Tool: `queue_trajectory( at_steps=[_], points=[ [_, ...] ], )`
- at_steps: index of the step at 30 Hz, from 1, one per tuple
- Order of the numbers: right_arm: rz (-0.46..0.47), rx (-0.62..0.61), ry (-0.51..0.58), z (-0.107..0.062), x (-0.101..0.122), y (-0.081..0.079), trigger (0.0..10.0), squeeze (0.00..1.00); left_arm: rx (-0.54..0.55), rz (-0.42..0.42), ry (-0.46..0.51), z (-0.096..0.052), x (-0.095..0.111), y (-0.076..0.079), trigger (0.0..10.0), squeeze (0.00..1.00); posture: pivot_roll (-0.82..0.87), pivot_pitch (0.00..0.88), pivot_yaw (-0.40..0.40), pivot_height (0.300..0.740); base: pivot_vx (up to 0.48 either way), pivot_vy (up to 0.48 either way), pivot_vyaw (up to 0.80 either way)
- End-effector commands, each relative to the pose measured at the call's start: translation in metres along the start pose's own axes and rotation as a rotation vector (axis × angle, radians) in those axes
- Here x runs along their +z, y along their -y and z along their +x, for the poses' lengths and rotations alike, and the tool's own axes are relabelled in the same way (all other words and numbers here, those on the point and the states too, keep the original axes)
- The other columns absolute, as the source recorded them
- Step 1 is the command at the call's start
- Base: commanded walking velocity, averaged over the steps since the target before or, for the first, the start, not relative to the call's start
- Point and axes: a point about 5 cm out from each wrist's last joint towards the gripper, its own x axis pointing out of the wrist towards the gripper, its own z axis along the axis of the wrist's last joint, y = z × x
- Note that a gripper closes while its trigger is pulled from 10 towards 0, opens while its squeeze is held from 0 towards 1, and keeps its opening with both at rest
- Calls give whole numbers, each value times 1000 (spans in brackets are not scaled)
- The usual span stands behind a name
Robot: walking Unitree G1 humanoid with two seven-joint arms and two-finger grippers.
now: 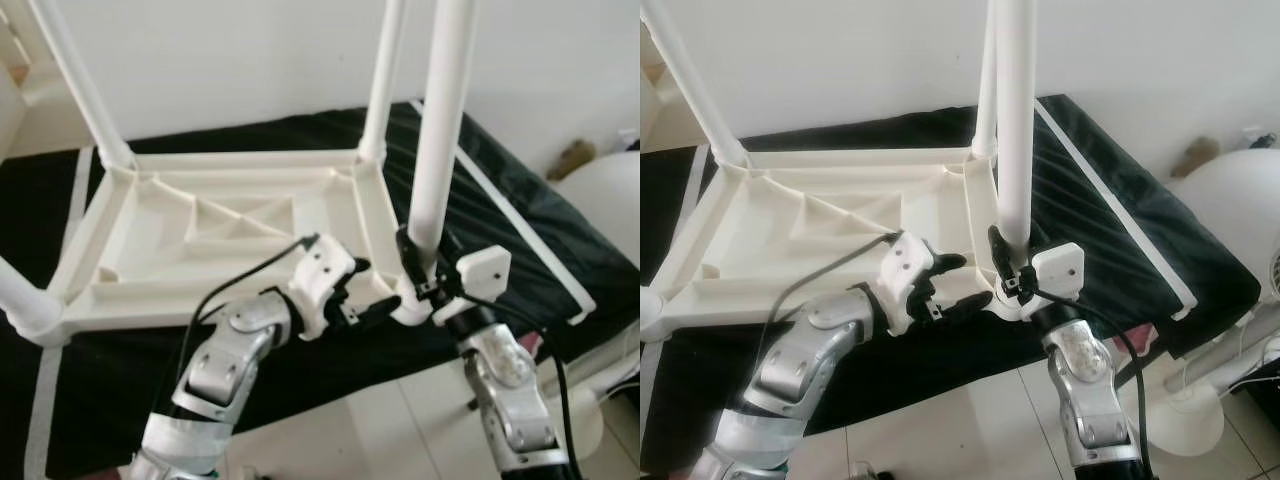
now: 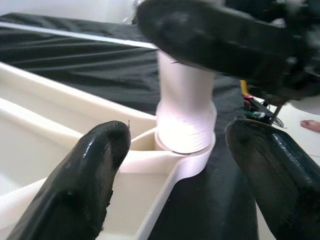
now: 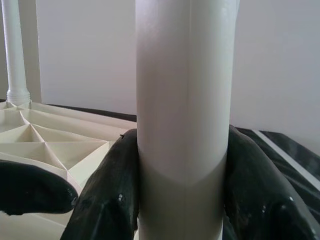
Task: Building children table
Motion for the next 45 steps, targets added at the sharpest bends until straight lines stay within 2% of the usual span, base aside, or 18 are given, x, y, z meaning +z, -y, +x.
queue_trajectory(
  at_steps=[1,6,17,23,31,35,39,45],
  points=[
    [30,-23,-92,-13,-19,-2,10000,0,37,3,0,-1,2,-1,10000,0,-58,85,5,740,0,0,0],
    [28,-56,-78,-19,-18,1,10000,0,36,4,-2,-1,2,-2,10000,0,-63,86,11,740,0,0,0],
    [87,-87,-7,-27,-13,4,10000,0,32,3,-7,-2,3,-4,10000,0,-63,84,21,740,0,0,0],
    [129,-146,-96,-30,-30,8,10000,0,32,5,-7,-2,4,-5,10000,0,-59,84,27,740,0,0,0],
    [145,-155,-130,-25,-34,11,10000,0,33,6,-9,-3,4,-6,10000,0,-56,82,30,740,0,0,0],
    [158,-156,-182,-18,-39,12,10000,0,34,7,-10,-3,5,-6,10000,0,-55,79,30,740,0,0,0],
    [187,-186,-223,-15,-42,13,10000,0,35,8,-10,-3,5,-6,10000,0,-53,79,27,740,0,0,0],
    [183,-223,-245,-13,-46,14,10000,0,39,8,-8,-3,6,-6,10000,0,-51,72,24,740,0,0,0]
  ],
)
